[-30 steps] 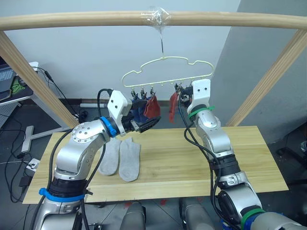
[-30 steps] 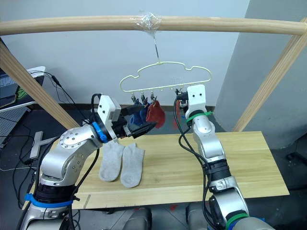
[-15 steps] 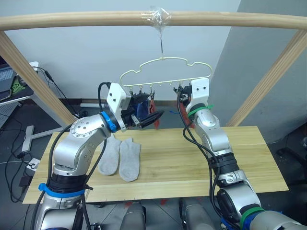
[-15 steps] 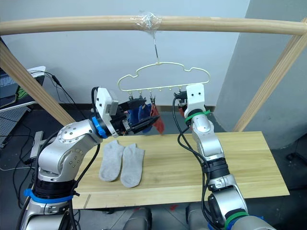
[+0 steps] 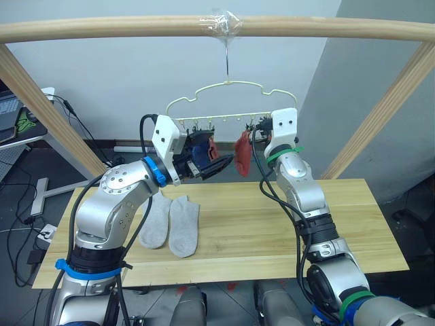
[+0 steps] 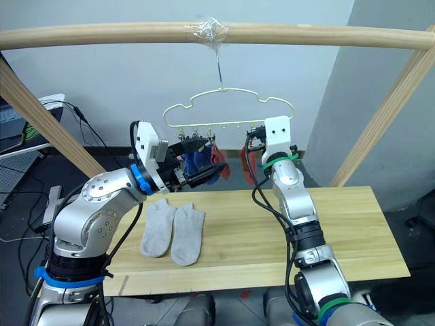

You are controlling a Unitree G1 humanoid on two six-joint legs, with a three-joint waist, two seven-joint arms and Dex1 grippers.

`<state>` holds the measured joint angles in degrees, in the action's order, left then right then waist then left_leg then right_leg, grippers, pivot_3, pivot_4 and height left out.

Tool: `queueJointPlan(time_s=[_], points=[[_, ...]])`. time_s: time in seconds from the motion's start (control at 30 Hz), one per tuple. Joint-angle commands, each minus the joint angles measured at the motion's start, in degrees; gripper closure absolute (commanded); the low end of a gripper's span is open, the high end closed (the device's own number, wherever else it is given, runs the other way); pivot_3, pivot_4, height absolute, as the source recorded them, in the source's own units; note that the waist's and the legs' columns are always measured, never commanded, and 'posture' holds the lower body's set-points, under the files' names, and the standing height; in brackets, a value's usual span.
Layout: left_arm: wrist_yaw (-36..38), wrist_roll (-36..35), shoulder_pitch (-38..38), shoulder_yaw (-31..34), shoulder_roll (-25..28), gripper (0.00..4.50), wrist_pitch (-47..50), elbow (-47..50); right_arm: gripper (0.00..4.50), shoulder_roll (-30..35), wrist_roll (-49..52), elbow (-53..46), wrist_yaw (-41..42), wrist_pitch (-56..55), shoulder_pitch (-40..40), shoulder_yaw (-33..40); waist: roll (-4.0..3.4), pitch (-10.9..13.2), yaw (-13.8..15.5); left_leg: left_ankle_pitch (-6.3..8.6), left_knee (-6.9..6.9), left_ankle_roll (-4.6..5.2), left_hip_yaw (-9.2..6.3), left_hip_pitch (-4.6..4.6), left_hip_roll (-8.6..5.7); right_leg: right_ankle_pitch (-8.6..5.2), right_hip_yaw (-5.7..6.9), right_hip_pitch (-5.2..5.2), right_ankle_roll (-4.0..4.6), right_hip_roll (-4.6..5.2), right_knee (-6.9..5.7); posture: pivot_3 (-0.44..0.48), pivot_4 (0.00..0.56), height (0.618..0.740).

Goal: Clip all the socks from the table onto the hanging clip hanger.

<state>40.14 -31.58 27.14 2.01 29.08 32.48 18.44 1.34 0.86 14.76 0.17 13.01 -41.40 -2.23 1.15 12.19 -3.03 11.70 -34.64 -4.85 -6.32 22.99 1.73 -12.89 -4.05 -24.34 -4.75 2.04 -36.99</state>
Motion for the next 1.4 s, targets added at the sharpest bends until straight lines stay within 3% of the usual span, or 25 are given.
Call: queueJointPlan(time_s=[0.03, 0.23, 0.53, 0.97, 1.2, 1.3, 1.4], points=[[-0.1, -1.1, 0.3, 0.7, -0.1, 0.15, -0.2, 2.9, 4.47, 0.1, 0.0, -1.2, 0.6, -1.5, -1.1, 0.6, 0.0, 0.0, 0.0, 0.0, 0.0, 0.0, 0.0, 0.0, 0.0, 0.0, 0.0, 0.0, 0.0, 0.0, 0.0, 0.081, 0.17, 0.74], [-1.4, 0.1, -1.4, 0.4, -0.1, 0.15, 0.4, 2.2, 4.47, 1.1, 3.7, -2.0, 5.5, 1.3, -1.4, 1.9, 0.0, 0.0, 0.0, 0.0, 0.0, 0.0, 0.0, -0.01, 0.0, 0.0, 0.0, 0.01, -0.01, 0.0, -0.01, 0.079, 0.172, 0.74], [-11.1, 11.3, -15.4, -1.8, -2.4, 0.07, -1.1, -10.6, 4.49, 6.9, 22.9, -9.7, 14.1, 29.5, -3.7, 12.6, -0.02, 0.0, 0.2, 0.0, -0.03, 0.01, -0.02, -0.08, 0.0, -0.05, 0.01, 0.09, 0.02, 0.0, -0.02, 0.057, 0.181, 0.74], [-17.4, 21.8, -11.0, -3.2, -9.7, 0.07, -11.5, -37.6, 4.49, 9.8, 29.1, -15.8, 12.0, 42.7, -3.7, 14.7, -0.02, 0.0, 1.0, 0.0, -0.14, 0.01, -0.05, -0.03, 0.0, -0.04, 0.06, 0.11, -0.06, 0.0, 0.0, 0.02, 0.183, 0.74], [-11.6, 22.9, -10.4, -5.7, -10.2, 0.07, -10.7, -41.2, 4.49, 10.0, 29.6, -17.1, 11.2, 44.5, -3.3, 15.1, -0.04, 0.0, 0.8, 0.0, -0.14, 0.01, -0.03, -0.06, 0.0, -0.04, 0.05, 0.11, -0.09, 0.0, -0.04, 0.001, 0.177, 0.74], [-9.4, 27.7, -11.0, -10.3, -8.3, 0.66, -14.4, -41.0, 4.5, 10.2, 29.8, -17.0, 10.9, 44.6, -3.4, 15.3, -0.05, 0.0, 0.7, 0.0, -0.16, 0.01, -0.03, -0.06, 0.0, -0.05, 0.04, 0.14, -0.08, 0.0, -0.02, 0.001, 0.177, 0.74], [-8.6, 30.7, -11.0, -12.6, -7.5, 1.59, -18.6, -42.3, 4.5, 10.7, 29.8, -16.9, 10.9, 44.4, -3.4, 15.0, -0.05, 0.0, 0.8, 0.0, -0.16, 0.01, -0.02, -0.06, 0.0, -0.05, 0.03, 0.15, -0.07, 0.0, 0.0, -0.003, 0.177, 0.74]])
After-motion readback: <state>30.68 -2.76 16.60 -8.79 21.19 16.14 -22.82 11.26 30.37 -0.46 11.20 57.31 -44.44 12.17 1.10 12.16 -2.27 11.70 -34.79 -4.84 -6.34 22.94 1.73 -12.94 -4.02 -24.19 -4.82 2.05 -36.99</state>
